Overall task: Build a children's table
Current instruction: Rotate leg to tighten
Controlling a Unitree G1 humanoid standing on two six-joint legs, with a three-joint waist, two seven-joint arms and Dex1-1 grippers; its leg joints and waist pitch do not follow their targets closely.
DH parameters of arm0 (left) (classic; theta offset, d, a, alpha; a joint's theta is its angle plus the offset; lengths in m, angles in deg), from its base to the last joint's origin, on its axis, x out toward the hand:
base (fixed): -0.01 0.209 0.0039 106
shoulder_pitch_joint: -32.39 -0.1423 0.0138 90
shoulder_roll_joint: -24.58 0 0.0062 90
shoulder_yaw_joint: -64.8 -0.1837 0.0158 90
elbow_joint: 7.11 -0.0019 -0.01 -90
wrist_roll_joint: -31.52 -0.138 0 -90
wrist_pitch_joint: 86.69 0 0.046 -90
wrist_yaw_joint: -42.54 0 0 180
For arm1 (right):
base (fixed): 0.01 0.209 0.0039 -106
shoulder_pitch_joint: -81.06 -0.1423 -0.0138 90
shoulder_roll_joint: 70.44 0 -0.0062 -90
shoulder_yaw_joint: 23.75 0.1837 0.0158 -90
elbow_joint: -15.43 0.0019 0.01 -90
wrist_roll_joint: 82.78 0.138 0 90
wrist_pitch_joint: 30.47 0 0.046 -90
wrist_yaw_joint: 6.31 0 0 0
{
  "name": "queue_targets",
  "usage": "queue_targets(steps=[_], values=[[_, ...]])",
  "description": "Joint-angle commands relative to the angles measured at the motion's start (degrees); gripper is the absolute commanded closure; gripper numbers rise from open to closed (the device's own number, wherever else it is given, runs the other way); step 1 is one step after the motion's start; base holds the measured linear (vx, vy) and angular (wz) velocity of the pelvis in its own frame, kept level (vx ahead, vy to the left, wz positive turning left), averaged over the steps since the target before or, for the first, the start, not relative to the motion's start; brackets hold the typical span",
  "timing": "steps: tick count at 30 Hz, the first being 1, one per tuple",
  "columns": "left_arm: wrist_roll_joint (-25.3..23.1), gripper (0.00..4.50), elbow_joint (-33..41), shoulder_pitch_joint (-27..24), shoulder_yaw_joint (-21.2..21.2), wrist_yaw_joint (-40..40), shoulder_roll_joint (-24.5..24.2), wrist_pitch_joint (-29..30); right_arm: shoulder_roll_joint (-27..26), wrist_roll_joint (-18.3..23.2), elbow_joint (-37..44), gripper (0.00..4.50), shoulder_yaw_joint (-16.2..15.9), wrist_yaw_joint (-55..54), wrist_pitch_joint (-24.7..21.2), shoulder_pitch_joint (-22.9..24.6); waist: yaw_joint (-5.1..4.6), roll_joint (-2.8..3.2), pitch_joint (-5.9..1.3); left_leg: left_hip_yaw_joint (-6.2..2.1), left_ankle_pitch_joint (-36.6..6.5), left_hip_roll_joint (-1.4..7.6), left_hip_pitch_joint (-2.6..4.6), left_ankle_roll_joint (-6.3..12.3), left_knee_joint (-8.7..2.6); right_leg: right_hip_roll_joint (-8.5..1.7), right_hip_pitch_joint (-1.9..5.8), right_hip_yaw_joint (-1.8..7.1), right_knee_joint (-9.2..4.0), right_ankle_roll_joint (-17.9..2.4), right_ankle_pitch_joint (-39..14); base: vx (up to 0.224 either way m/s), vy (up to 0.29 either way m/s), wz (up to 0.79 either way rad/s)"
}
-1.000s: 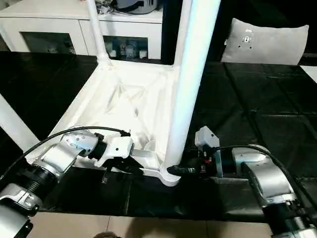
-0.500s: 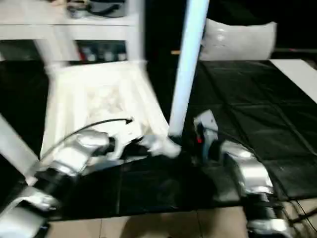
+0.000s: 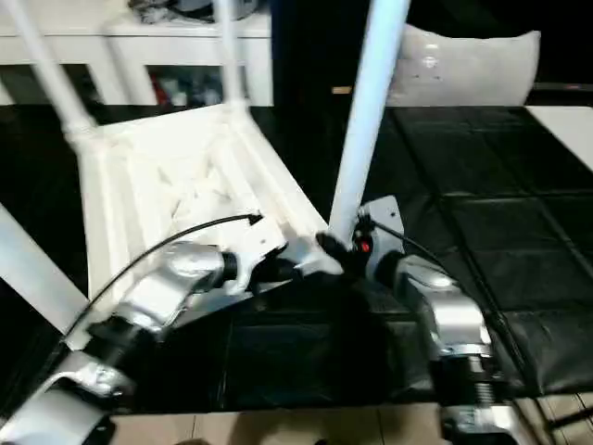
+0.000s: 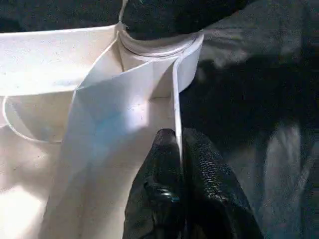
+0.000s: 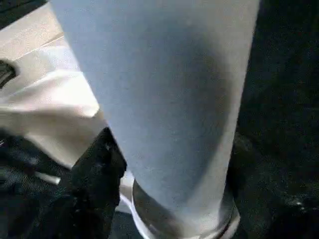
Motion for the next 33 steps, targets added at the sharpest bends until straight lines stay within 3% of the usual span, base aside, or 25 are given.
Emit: queue_targets(steps=[1,2,3,4,8,12,14,21,27,33], values=[[2.18,4.5,3.21,-0.08,-1.91,7.71,-2.82,-5.48,4.78,0.72,1.17,0.96,-1.3,7.99,1.57,0.51,0.55,-1.05,-3.87,-1.45,-0.58,4.12,0.11,7.05,-3.4,-5.54,4.23,4.81,-4.17,-4.61,-14.8,0.0,0.0,0.0],[2.21,4.5,3.22,-0.09,-1.96,8.0,-2.99,-5.58,5.03,0.73,1.21,0.73,-1.37,8.36,1.63,0.53,0.74,-0.88,-3.87,-1.54,-0.84,4.15,0.15,6.8,-3.41,-5.44,4.18,4.73,-4.12,-4.44,-14.93,0.0,0.0,0.0],[2.32,4.5,3.14,-0.02,-2.2,9.29,-3.72,-6.44,6.15,0.86,1.36,0.66,-1.68,10.23,1.92,0.56,0.66,-1.12,-3.79,-1.52,-1.06,4.4,0.26,6.54,-3.53,-5.44,4.12,4.88,-4.14,-4.35,-14.91,0.0,0.0,0.0],[2.45,4.5,2.99,0.05,-2.43,10.45,-4.36,-7.62,7.08,0.89,1.57,0.66,-1.93,11.82,2.12,0.62,0.86,-0.89,-3.73,-1.56,-2.02,4.45,0.43,6.21,-3.57,-5.48,3.95,4.9,-4.16,-4.44,-15.1,0.0,0.0,0.0],[3.13,4.5,2.55,0.61,-3.38,16.45,-7.22,-11.19,12.14,0.29,1.55,0.47,-4.6,20.42,4.65,0.69,1.5,-1.03,-3.74,-1.44,-2.91,4.56,0.71,5.3,-3.61,-5.53,3.81,5.1,-3.89,-5.38,-14.37,0.0,0.0,0.0],[3.16,4.5,2.18,1.1,-4.84,20.26,-9.39,-13.44,15.1,0.46,1.94,0.47,-6.75,26.42,7.01,1.06,2.03,-1.02,-3.8,-1.55,-2.1,4.67,0.38,5.68,-3.5,-5.68,3.96,5.15,-3.45,-6.11,-12.42,0.0,0.0,0.0],[3.21,4.5,2.04,1.31,-5.81,23.16,-10.68,-15.19,16.4,1.11,2.4,0.82,-8.07,30.67,8.18,1.58,2.15,-1.31,-3.78,-1.48,-2.22,4.54,0.32,5.67,-3.51,-5.67,4.07,5.1,-3.55,-6.01,-13.39,0.0,0.0,0.0],[4.08,4.5,3.48,1.26,-6.58,27.18,-11.89,-16.12,17.02,2.4,3.33,1.36,-9.75,34.8,8.23,2.54,3.0,-1.26,-3.86,-1.59,-2.0,4.92,0.44,5.44,-3.54,-5.74,3.93,5.16,-3.32,-6.35,-13.36,0.0,0.0,0.0],[4.45,4.5,3.5,1.3,-6.88,27.88,-11.64,-16.84,15.25,2.58,2.69,1.92,-9.7,34.98,9.77,2.41,2.81,-1.27,-3.79,-1.53,-2.85,4.52,0.27,4.7,-3.58,-5.68,4.06,5.02,-3.86,-5.01,-16.06,0.0,0.0,0.0],[4.65,4.5,3.48,1.41,-7.03,28.54,-11.85,-16.84,13.97,5.29,3.81,2.34,-8.79,35.83,8.02,2.46,2.86,-1.09,-3.88,-1.64,-2.3,4.77,0.35,4.88,-3.57,-5.65,3.97,5.06,-3.54,-5.66,-14.03,0.0,0.0,0.0]])
